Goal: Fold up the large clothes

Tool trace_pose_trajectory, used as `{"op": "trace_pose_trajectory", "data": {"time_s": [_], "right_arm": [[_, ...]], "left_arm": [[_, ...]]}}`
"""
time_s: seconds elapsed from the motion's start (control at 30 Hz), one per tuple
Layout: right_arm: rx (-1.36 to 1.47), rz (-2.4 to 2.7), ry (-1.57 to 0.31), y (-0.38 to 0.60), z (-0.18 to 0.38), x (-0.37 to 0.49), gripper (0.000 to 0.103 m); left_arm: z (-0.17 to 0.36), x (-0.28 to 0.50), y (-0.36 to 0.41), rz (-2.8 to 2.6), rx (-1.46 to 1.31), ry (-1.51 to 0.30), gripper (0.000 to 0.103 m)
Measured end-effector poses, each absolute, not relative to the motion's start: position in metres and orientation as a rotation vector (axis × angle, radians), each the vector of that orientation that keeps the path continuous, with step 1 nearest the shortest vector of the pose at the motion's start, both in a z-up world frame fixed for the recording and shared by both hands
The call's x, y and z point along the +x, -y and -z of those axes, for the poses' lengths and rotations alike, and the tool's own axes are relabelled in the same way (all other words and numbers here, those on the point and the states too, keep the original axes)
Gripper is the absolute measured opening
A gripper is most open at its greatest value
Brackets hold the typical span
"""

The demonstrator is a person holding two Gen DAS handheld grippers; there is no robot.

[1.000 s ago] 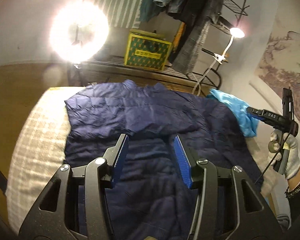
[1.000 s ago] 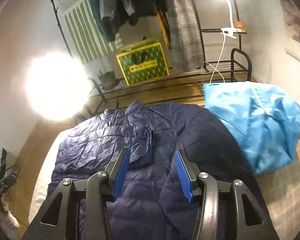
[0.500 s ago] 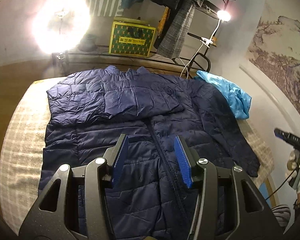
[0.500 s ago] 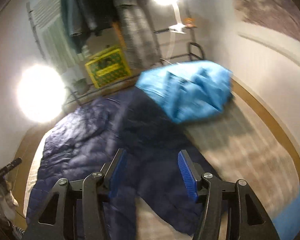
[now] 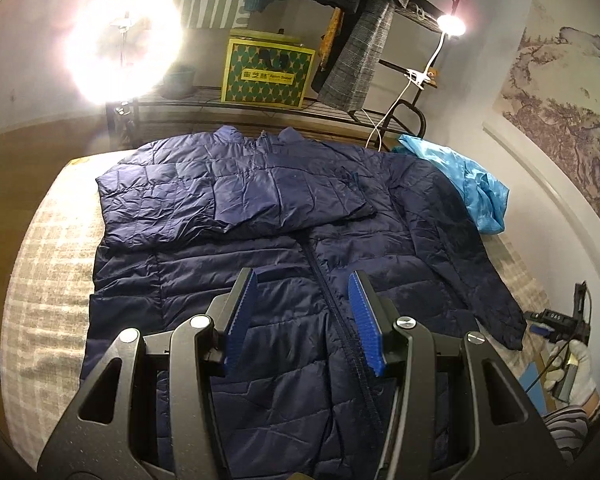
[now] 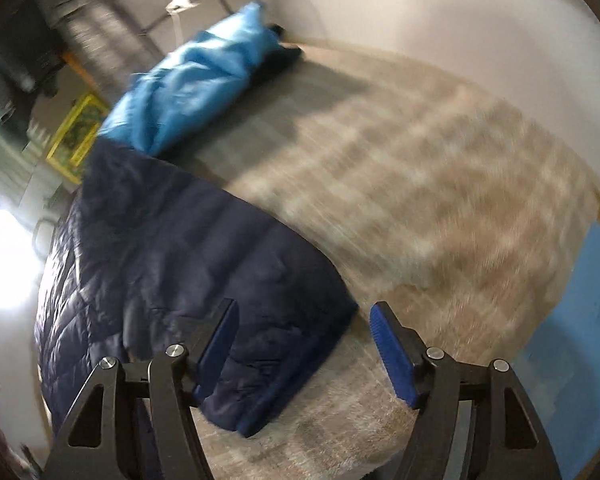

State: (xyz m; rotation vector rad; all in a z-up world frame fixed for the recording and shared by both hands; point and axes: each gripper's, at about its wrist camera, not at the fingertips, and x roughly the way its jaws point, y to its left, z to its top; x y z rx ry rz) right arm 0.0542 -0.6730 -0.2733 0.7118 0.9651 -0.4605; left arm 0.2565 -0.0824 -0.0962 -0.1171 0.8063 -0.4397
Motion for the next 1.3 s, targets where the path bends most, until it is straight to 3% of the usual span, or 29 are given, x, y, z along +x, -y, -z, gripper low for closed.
{"op": "trace_pose_trajectory", "data": {"time_s": [0.13,0.2,0.27,0.37,0.6,0.93,1.3], "right_arm": [[0.715,0.477,-0.978,0.672,0.284,0.056,0.07],[0.657,0.469,-0.99,0.669,0.283,0.062,0.057],[0.603,0.434,-1.023,0.663,0.283,0.072,0.029],[0.572,0.395,-1.022,0.654,0.274,0.08,0.01],[0.519,0.336,-0.886,0.625,0.209,0.093,0.006],[0.404,0.075,-0.635,0.508,0.09,0.157,0.006],[0.338,-0.255,-0.712,0.364,0.118,0.256,0.006]], "left_arm": [[0.097,0.259,0.077,0.427,-0.125,-0.806,0.049],[0.097,0.261,0.074,0.425,-0.134,-0.808,0.049],[0.097,0.263,0.072,0.422,-0.142,-0.81,0.049],[0.098,0.265,0.068,0.414,-0.15,-0.812,0.049],[0.099,0.272,0.051,0.397,-0.208,-0.817,0.049],[0.098,0.291,0.017,0.363,-0.344,-0.811,0.049],[0.106,0.315,-0.007,0.313,-0.428,-0.823,0.049]]}}
